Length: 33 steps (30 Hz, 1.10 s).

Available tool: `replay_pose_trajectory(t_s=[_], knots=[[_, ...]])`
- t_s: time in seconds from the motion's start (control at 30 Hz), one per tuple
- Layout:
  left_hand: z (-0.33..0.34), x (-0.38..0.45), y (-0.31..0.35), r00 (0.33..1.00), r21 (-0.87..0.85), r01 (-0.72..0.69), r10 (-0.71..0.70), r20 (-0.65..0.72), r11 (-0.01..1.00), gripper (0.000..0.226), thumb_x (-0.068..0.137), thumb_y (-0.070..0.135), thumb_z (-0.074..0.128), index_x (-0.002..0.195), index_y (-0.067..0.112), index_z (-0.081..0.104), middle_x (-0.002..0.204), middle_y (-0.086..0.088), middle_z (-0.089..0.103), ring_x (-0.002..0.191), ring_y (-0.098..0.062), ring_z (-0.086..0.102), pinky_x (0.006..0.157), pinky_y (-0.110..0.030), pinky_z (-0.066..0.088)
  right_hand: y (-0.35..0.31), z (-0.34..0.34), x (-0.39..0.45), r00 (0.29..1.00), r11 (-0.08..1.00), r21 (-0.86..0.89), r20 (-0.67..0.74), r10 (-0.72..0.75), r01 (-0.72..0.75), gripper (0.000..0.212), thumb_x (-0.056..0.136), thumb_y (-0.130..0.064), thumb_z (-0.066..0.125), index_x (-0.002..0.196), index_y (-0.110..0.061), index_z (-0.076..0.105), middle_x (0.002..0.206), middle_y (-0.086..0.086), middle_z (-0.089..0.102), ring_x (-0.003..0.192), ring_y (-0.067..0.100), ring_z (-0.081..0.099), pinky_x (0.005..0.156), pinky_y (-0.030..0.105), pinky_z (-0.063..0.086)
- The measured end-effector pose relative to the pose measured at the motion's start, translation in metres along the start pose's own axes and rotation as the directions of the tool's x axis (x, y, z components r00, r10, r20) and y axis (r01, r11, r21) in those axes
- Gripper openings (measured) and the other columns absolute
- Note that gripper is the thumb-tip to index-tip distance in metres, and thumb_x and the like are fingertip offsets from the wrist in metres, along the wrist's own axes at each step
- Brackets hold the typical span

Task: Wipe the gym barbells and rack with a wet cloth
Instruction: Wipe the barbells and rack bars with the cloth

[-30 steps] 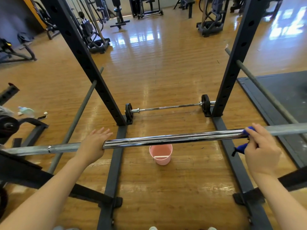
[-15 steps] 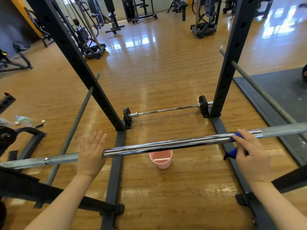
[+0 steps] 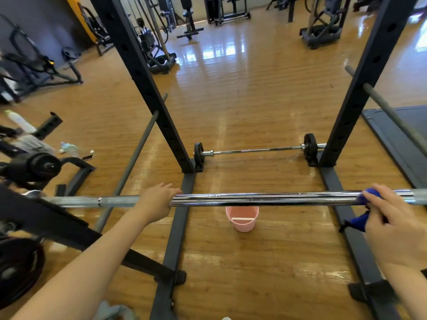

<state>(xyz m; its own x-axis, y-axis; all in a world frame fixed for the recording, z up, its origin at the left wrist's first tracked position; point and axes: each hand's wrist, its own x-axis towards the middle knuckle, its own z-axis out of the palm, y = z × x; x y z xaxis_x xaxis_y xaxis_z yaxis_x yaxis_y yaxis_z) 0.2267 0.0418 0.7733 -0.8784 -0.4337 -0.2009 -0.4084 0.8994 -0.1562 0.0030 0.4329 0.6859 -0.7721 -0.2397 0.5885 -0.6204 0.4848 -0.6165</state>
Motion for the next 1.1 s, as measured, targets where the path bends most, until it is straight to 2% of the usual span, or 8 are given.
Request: replay_pose_trajectory(t_s=[0.13,0.23,0.4,0.47,0.6,0.8,0.97,1.1], knots=[[0.001,0.0,-0.001,1.0,0.004,-0.01,0.01,0.004,1.0,0.057,0.094,0.006,0.045,0.147,0.022,0.03,0.154,0.004,0.027,0.143,-0.012,0.018,0.114,-0.025,0.015,-0.023,0.002,-0.004,0.994,0.988,-0.106,0.028,-0.107,0.109,0.035,0.09,-0.009,0.039,0.107,0.007,0.065,0.119,0.025,0.06,0.114,0.035,0.052,0.112,0.025,0.029],[0.004,0.0,-0.002,0.999,0.004,-0.01,0.01,-0.032,1.0,0.057,0.093,0.005,0.046,0.146,0.022,0.031,0.153,0.005,0.03,0.143,-0.01,0.02,0.113,-0.023,0.015,-0.006,-0.01,-0.006,0.984,0.981,-0.084,0.07,-0.167,0.172,0.035,0.092,-0.011,0.04,0.105,0.008,0.065,0.119,0.021,0.059,0.117,0.027,0.05,0.112,0.028,0.03],[0.003,-0.002,0.001,0.999,-0.024,0.005,-0.006,-0.051,1.0,0.052,0.093,0.009,0.048,0.142,0.022,0.039,0.147,0.003,0.041,0.139,-0.01,0.03,0.11,-0.025,0.024,-0.003,-0.004,0.003,0.97,0.988,-0.045,-0.201,0.138,-0.15,0.036,0.092,-0.014,0.042,0.106,0.009,0.065,0.126,0.007,0.055,0.116,0.038,0.053,0.11,0.04,0.034],[0.001,-0.003,0.003,0.999,-0.026,0.015,-0.016,-0.051,1.0,0.051,0.092,0.009,0.049,0.141,0.022,0.042,0.145,0.002,0.043,0.138,-0.012,0.032,0.11,-0.026,0.025,-0.023,0.003,0.0,0.98,0.989,-0.042,-0.15,0.131,-0.139,0.037,0.09,-0.014,0.041,0.105,0.008,0.066,0.122,0.018,0.059,0.116,0.035,0.053,0.11,0.02,0.029],[-0.001,-0.004,0.008,0.997,-0.028,0.041,-0.043,-0.067,0.999,0.049,0.092,0.01,0.051,0.139,0.022,0.044,0.144,0.001,0.044,0.137,-0.016,0.033,0.112,-0.029,0.024,-0.021,-0.003,-0.012,0.996,0.993,-0.093,0.06,-0.064,0.07,0.038,0.086,-0.008,0.038,0.106,0.004,0.068,0.122,0.015,0.059,0.118,0.034,0.053,0.112,0.023,0.028],[0.006,-0.004,0.004,0.995,-0.05,0.045,-0.049,-0.089,0.998,0.047,0.09,0.007,0.048,0.135,0.024,0.05,0.136,0.005,0.053,0.131,-0.014,0.042,0.114,-0.029,0.018,-0.025,-0.01,0.004,0.943,0.958,0.012,-0.172,0.285,-0.287,0.025,0.089,0.006,0.054,0.111,0.004,0.064,0.127,0.015,0.057,0.123,0.032,0.051,0.109,0.032,0.032],[0.014,-0.002,0.001,0.989,-0.071,0.033,-0.043,-0.143,0.997,0.045,0.086,0.004,0.053,0.129,0.018,0.056,0.131,0.0,0.058,0.128,-0.017,0.046,0.114,-0.033,0.021,-0.046,0.006,-0.016,0.994,0.995,-0.089,0.107,-0.037,0.047,0.039,0.073,0.023,0.06,0.106,0.004,0.068,0.121,0.02,0.061,0.119,0.034,0.053,0.107,0.031,0.034],[0.023,-0.003,0.001,0.969,-0.057,0.058,-0.069,-0.235,0.997,0.044,0.078,-0.001,0.063,0.121,0.01,0.063,0.13,-0.009,0.059,0.128,-0.024,0.048,0.112,-0.041,0.025,-0.03,-0.017,-0.015,0.989,0.987,-0.155,0.148,-0.012,0.036,0.037,0.074,0.022,0.059,0.106,0.005,0.067,0.122,0.019,0.06,0.121,0.03,0.05,0.111,0.018,0.025]])
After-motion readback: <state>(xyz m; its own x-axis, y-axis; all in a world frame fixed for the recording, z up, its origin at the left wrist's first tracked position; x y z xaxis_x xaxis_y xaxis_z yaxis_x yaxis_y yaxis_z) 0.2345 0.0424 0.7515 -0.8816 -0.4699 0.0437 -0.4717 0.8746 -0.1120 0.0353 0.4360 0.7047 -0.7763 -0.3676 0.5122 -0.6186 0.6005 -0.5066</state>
